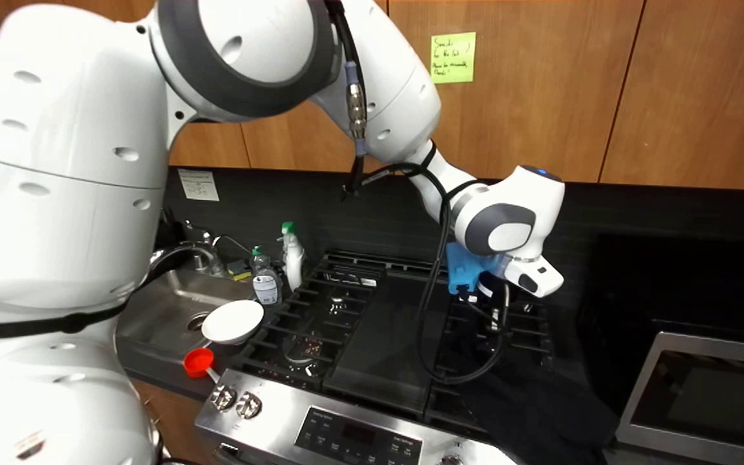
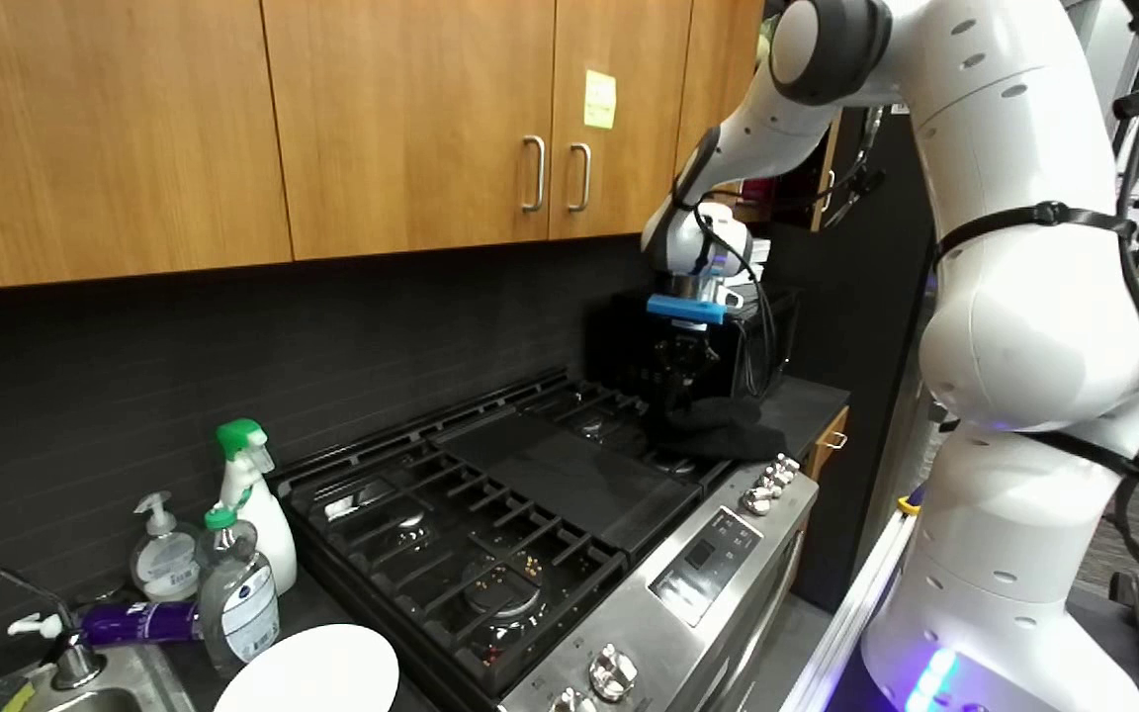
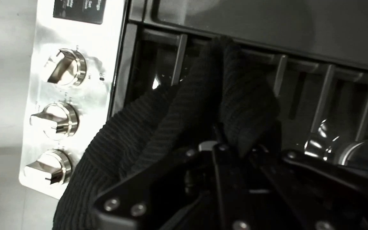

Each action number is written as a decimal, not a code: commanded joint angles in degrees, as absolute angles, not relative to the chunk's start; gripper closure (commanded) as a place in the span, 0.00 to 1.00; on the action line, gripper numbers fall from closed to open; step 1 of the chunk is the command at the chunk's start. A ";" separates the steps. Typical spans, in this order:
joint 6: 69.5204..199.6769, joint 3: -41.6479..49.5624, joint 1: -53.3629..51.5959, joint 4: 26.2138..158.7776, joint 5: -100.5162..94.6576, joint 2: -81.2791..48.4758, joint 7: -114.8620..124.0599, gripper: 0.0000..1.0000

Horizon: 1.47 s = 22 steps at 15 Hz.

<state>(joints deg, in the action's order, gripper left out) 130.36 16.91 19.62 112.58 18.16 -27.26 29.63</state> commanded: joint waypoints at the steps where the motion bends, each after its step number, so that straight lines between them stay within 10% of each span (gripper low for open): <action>1: 132.56 18.37 18.50 108.57 16.53 -34.29 32.09 0.99; 2: 133.50 18.31 18.71 108.35 16.77 -35.46 31.73 0.99; 3: 132.64 17.84 19.21 110.23 17.86 -32.99 30.23 0.72; 4: 132.94 17.85 19.22 109.87 17.95 -34.13 30.24 0.96; 6: 132.98 17.85 19.24 109.73 17.97 -34.60 30.23 0.86; 7: 132.97 17.89 19.27 109.65 17.96 -34.46 30.23 0.53; 15: 128.70 21.49 17.52 106.70 9.97 -37.08 32.27 0.02; 22: 124.31 20.61 21.42 103.81 11.20 -38.17 28.14 0.00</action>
